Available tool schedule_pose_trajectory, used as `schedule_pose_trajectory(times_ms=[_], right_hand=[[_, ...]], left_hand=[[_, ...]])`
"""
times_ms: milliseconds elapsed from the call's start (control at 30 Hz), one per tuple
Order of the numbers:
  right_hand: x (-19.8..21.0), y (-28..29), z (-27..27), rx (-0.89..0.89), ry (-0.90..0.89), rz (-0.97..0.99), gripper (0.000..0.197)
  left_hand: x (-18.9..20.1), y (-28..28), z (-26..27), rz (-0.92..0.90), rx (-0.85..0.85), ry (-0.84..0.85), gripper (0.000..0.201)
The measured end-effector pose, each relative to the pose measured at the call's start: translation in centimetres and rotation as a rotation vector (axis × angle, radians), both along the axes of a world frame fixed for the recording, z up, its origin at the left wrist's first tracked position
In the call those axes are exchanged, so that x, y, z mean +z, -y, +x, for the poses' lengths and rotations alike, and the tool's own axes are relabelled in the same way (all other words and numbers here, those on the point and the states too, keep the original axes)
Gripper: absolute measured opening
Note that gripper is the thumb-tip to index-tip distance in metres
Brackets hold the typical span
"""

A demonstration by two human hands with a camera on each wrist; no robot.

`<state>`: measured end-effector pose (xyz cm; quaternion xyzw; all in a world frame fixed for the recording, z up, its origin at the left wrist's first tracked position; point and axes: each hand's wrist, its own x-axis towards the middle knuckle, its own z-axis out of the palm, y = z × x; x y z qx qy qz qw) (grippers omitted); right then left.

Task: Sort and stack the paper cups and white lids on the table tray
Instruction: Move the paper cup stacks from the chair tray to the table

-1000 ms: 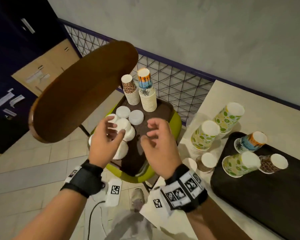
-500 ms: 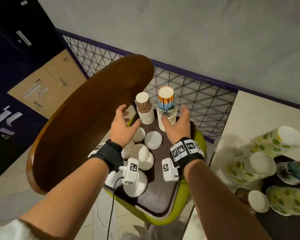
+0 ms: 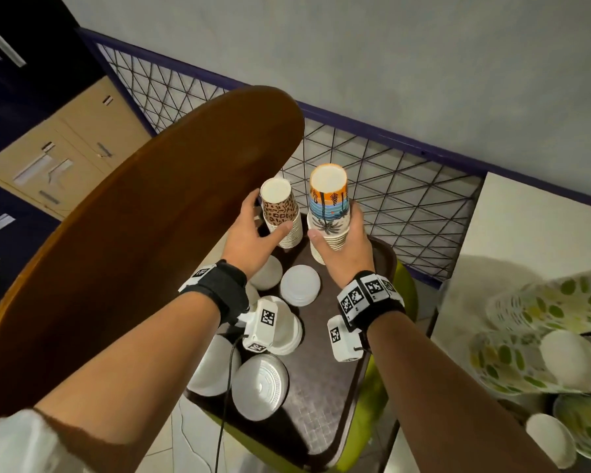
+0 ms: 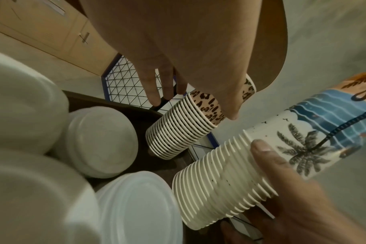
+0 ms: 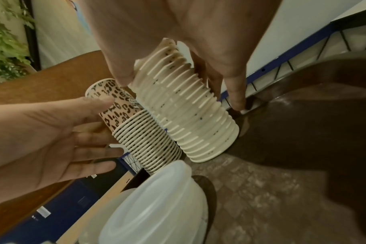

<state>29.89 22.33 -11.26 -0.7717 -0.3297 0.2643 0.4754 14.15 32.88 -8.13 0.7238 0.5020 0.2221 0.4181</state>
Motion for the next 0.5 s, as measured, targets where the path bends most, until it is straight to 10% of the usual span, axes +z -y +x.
schedule_pose_trajectory(times_ms=[500], right_hand=[[-0.1, 3.4, 1.0, -0.022, 0.18, 0.072, 0.086]], left_hand=[[-4.0, -1.3, 1.8, 0.009, 0.007, 0.001, 0.075]])
